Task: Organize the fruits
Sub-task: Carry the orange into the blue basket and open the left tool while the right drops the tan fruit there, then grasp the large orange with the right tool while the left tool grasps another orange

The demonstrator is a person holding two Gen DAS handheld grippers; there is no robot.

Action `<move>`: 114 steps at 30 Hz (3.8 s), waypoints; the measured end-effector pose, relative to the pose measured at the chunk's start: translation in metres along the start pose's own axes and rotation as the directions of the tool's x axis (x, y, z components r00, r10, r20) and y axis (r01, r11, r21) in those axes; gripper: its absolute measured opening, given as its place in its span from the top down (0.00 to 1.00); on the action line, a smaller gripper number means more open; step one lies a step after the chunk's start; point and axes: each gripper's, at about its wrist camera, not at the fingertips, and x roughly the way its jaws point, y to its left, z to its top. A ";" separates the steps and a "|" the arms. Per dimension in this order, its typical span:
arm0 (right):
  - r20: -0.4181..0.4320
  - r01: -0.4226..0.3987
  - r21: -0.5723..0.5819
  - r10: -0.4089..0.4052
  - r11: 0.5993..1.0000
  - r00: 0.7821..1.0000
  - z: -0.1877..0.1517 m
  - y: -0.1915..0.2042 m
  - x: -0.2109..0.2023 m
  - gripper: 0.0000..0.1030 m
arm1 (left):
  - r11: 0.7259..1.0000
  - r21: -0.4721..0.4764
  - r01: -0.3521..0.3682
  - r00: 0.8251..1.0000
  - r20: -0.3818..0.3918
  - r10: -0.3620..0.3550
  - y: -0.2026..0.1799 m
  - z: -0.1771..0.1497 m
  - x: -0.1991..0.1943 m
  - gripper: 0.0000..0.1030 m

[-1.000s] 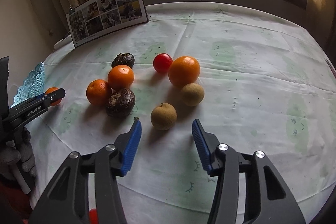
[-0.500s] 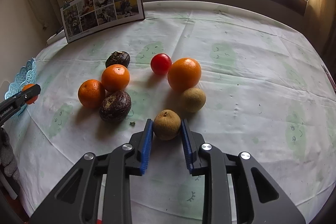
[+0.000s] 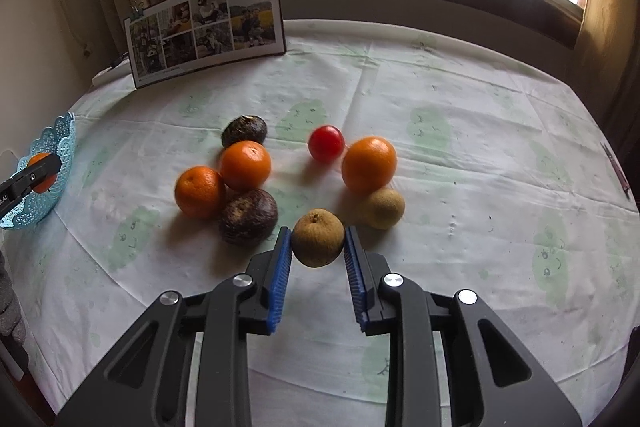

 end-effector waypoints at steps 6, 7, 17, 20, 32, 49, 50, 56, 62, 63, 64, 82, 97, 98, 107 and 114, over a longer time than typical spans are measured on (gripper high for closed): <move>0.029 -0.016 -0.037 0.017 0.999 0.999 0.009 0.023 -0.009 0.74 | 0.998 -0.036 -0.050 0.996 0.066 0.052 0.023 0.005 -0.020 0.62; 0.031 -0.020 -0.043 0.021 0.999 0.999 0.010 0.027 -0.009 0.74 | 0.997 -0.044 -0.061 0.995 0.072 0.064 0.028 0.005 -0.022 0.62; 0.036 -0.077 -0.109 0.081 0.991 0.996 0.022 0.079 -0.007 0.74 | 0.976 -0.138 -0.168 0.981 0.073 0.179 0.089 0.004 -0.026 0.58; 0.038 -0.100 -0.131 0.106 0.986 0.994 0.026 0.097 -0.006 0.74 | 0.967 -0.167 -0.193 0.972 0.099 0.211 0.102 0.002 -0.031 0.20; 0.028 -0.306 -0.261 0.324 0.916 0.946 0.051 0.197 -0.010 0.74 | 0.930 -0.200 -0.307 0.930 0.143 0.338 0.137 -0.009 -0.052 0.04; 0.000 -0.432 -0.318 0.456 0.844 0.890 0.052 0.275 -0.005 0.43 | 0.900 -0.252 -0.355 0.915 0.105 0.390 0.163 -0.023 -0.061 0.03; 0.001 -0.429 -0.312 0.452 0.848 0.892 0.052 0.272 -0.005 0.42 | 0.901 -0.251 -0.355 0.915 0.104 0.390 0.163 -0.023 -0.061 0.03; 0.010 -0.394 -0.242 0.409 0.887 0.913 0.049 0.237 0.002 0.37 | 0.908 -0.241 -0.342 0.920 0.113 0.376 0.152 -0.019 -0.062 0.03; 0.021 -0.349 -0.176 0.357 0.921 0.934 0.047 0.196 0.004 0.37 | 0.924 -0.213 -0.319 0.928 0.128 0.350 0.133 -0.014 -0.060 0.03; 0.023 -0.338 -0.168 0.347 0.926 0.938 0.046 0.190 0.004 0.37 | 0.927 -0.206 -0.313 0.930 0.129 0.343 0.129 -0.013 -0.059 0.03; 0.026 -0.326 -0.157 0.333 0.932 0.942 0.046 0.182 0.004 0.36 | 0.930 -0.199 -0.308 0.933 0.129 0.337 0.126 -0.012 -0.058 0.03; 0.044 -0.038 0.090 0.034 0.995 0.998 0.047 0.006 0.020 0.36 | 0.981 -0.021 -0.192 0.975 0.107 0.193 0.031 -0.002 -0.025 0.03; -0.036 0.033 0.047 -0.031 0.998 0.999 0.050 -0.043 0.059 0.49 | 0.991 0.096 -0.097 0.995 0.041 0.093 -0.038 -0.004 0.000 0.03; -0.046 0.020 0.045 -0.018 0.999 0.999 0.049 -0.044 0.062 0.50 | 0.990 0.106 -0.096 0.995 0.037 0.093 -0.042 -0.004 0.002 0.03; -0.035 -0.044 0.066 0.046 0.997 0.998 0.047 -0.043 0.063 0.60 | 0.983 0.181 -0.019 0.999 -0.035 0.026 -0.081 -0.006 0.026 0.03; -0.011 -0.071 0.098 0.072 0.993 0.997 0.050 -0.049 0.056 0.60 | 0.966 0.255 0.045 0.996 -0.085 -0.024 -0.116 -0.012 0.047 0.03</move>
